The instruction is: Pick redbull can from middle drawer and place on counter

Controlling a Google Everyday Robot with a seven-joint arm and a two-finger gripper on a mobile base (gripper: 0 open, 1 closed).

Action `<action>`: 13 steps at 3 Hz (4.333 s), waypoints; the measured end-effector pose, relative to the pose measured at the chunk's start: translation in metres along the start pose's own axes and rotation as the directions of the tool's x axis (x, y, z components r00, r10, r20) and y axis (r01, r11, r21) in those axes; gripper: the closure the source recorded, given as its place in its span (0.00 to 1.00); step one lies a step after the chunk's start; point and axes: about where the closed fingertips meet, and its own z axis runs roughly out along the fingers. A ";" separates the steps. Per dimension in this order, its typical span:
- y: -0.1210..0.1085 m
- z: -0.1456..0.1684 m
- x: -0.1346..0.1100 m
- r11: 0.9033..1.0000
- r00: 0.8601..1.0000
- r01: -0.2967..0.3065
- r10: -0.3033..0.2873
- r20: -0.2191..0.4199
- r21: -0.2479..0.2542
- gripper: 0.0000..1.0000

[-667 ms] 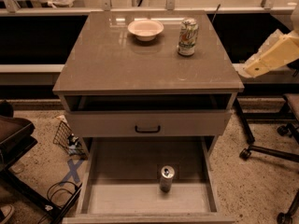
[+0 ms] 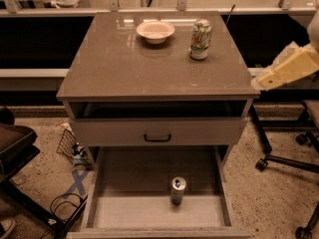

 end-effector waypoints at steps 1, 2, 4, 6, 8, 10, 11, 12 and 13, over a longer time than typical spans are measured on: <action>0.020 0.011 0.051 0.996 0.996 -0.087 0.087 0.021 -0.009 0.00; 0.047 0.013 0.101 0.987 0.986 -0.156 0.158 0.048 -0.030 0.00; 0.121 0.019 0.159 0.940 0.922 -0.314 0.335 0.193 -0.130 0.00; 0.184 0.075 0.179 0.880 0.828 -0.349 0.451 0.334 -0.324 0.00; 0.200 0.094 0.191 0.874 0.820 -0.343 0.457 0.343 -0.344 0.00; 0.282 0.183 0.254 0.832 0.798 -0.266 0.473 0.373 -0.486 0.00; 0.323 0.225 0.267 0.813 0.819 -0.212 0.451 0.355 -0.543 0.00; 0.358 0.249 0.262 0.807 0.828 -0.185 0.436 0.354 -0.561 0.00; 0.389 0.286 0.253 0.792 0.810 -0.206 0.467 0.354 -0.574 0.00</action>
Offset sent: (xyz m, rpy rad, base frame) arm -0.0493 -0.0624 -0.1235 0.4426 0.0249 -0.0227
